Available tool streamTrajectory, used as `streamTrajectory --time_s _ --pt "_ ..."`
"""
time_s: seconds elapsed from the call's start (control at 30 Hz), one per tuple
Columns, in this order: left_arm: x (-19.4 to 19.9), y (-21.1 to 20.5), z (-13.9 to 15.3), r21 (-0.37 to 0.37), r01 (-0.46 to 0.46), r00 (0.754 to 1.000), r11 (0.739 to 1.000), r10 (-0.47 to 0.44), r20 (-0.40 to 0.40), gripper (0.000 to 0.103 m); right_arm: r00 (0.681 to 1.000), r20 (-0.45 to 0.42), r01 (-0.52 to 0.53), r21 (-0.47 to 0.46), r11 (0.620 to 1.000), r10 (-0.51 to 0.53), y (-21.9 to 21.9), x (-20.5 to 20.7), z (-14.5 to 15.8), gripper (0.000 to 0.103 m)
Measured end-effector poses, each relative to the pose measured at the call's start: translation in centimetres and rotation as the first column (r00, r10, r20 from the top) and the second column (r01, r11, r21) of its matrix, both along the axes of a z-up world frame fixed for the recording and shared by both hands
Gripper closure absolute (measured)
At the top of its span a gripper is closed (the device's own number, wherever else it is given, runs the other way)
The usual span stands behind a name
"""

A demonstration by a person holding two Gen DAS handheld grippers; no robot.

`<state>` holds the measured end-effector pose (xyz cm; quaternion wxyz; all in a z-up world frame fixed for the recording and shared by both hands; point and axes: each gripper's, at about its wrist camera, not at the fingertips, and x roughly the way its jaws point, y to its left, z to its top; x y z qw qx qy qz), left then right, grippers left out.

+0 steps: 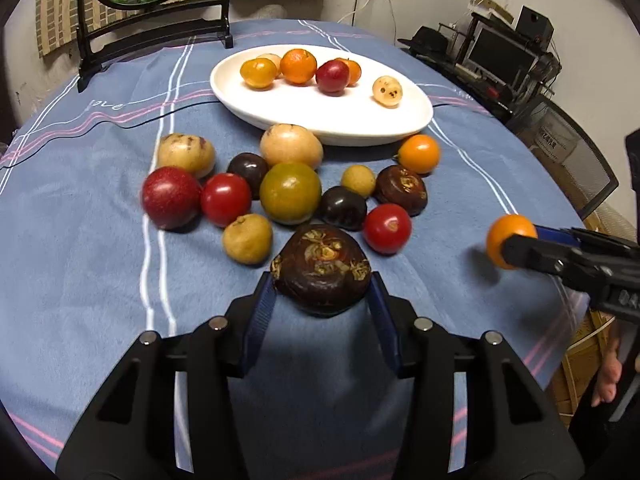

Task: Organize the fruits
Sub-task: 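Grasp the dark purple plum with the left tool while the right tool grasps an orange, then place the dark plum and orange on the plate, opening both tools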

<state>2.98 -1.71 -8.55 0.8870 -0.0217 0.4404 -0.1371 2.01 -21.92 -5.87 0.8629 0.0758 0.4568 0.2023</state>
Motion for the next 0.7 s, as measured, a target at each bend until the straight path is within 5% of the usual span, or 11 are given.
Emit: streamTrajectory --time_s 0.37,0.7 --pt "-1.5 1.1 2.5 -0.039 0.006 0.998 0.999 -0.004 0.058 0.055 1.0 0.006 -0.029 -0.019 0.999 0.029 1.4 0.4 0.0 0.062" --pt "2.0 1.8 4.7 -0.033 0.001 0.998 0.999 0.001 0.068 0.055 0.997 0.051 -0.048 -0.053 0.997 0.051 2.3 3.2 1.9 0.063"
